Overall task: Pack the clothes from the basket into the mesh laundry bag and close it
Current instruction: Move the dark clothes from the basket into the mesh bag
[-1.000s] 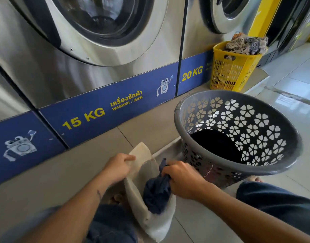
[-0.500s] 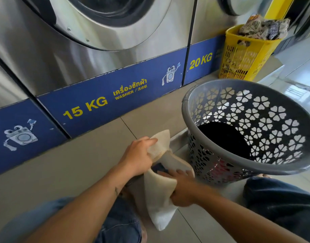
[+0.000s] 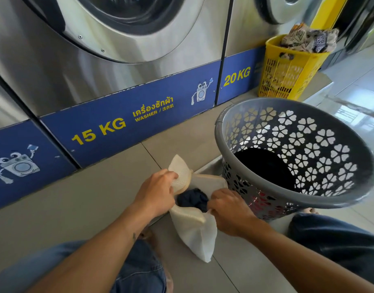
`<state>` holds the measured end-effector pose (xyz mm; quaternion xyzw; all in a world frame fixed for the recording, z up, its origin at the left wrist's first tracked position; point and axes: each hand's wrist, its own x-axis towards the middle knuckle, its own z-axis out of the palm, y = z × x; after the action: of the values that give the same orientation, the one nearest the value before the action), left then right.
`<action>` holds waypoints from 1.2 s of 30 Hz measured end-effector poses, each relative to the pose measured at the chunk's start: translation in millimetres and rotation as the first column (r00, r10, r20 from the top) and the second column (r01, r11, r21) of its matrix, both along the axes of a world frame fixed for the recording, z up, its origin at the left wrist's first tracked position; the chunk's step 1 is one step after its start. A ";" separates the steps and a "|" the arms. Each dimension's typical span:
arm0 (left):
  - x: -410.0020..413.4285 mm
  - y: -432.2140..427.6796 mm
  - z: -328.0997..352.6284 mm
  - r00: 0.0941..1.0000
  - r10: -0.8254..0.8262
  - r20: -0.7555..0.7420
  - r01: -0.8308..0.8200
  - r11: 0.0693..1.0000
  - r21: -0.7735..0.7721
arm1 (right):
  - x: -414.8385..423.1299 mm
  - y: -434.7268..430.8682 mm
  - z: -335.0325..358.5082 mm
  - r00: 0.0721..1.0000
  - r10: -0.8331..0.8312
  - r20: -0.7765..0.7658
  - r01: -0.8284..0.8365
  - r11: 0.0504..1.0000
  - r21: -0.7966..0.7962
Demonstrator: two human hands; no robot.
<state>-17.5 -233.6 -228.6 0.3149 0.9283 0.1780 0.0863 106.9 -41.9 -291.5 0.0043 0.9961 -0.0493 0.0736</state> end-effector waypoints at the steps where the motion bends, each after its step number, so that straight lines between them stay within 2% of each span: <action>1: 0.3 -0.3 -0.5 1.000 0.007 -0.001 -0.007 1.000 0.003 | 2.2 0.9 2.7 1.000 0.013 -0.007 -0.013 0.999 -0.035; 5: 1.2 2.4 -1.7 1.000 0.024 -0.004 -0.024 0.999 0.043 | 5.1 -2.4 41.3 0.997 0.058 -0.047 -0.067 0.968 -0.241; 8: 0.5 6.1 -4.3 0.999 0.050 0.008 -0.050 0.996 0.077 | 3.3 2.4 92.5 0.977 0.067 -0.204 -0.134 0.933 -0.335; 11: -2.1 12.2 -7.1 0.998 0.059 0.001 -0.059 0.993 0.102 | -3.3 30.7 134.8 0.936 -0.077 -0.344 -0.084 0.898 -0.431; 13: -3.9 18.3 -6.9 0.998 0.066 0.005 -0.066 0.992 0.111 | -12.9 61.0 141.3 0.909 -0.192 -0.369 0.012 0.900 -0.437; 15: -5.0 25.4 -5.3 0.997 0.080 0.022 -0.082 0.989 0.124 | -25.1 94.9 131.9 0.927 -0.287 -0.243 0.179 0.905 -0.385; 17: -5.6 33.4 -2.7 0.995 0.091 0.036 -0.095 0.988 0.125 | -36.3 125.6 112.4 0.944 -0.329 -0.024 0.312 0.914 -0.258; 19: -6.4 41.5 -0.9 0.996 0.085 0.038 -0.089 0.989 0.120 | -46.5 148.0 88.2 0.928 -0.329 0.174 0.351 0.929 -0.116; 22: -10.3 55.7 2.4 0.996 0.081 0.041 -0.085 0.991 0.100 | -63.6 169.4 53.7 0.888 -0.303 0.347 0.317 0.948 0.017; 28: -24.1 81.3 2.1 0.988 0.127 0.091 -0.135 0.988 0.080 | -113.9 193.5 1.1 0.859 -0.221 0.461 0.151 0.971 0.185; 34: -24.3 94.7 -1.4 0.985 0.151 0.080 -0.155 0.987 0.048 | -136.5 197.7 -59.4 0.737 -0.217 0.640 0.070 0.966 0.247; 36: -24.8 92.8 -3.3 0.984 0.161 0.081 -0.166 0.985 0.051 | -130.6 195.1 -79.9 0.731 -0.220 0.646 -0.007 0.944 0.330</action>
<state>-42.2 -140.8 -231.9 0.2328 0.9415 0.2232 0.0979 -23.7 153.2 -371.5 0.0911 0.8942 0.1084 0.4247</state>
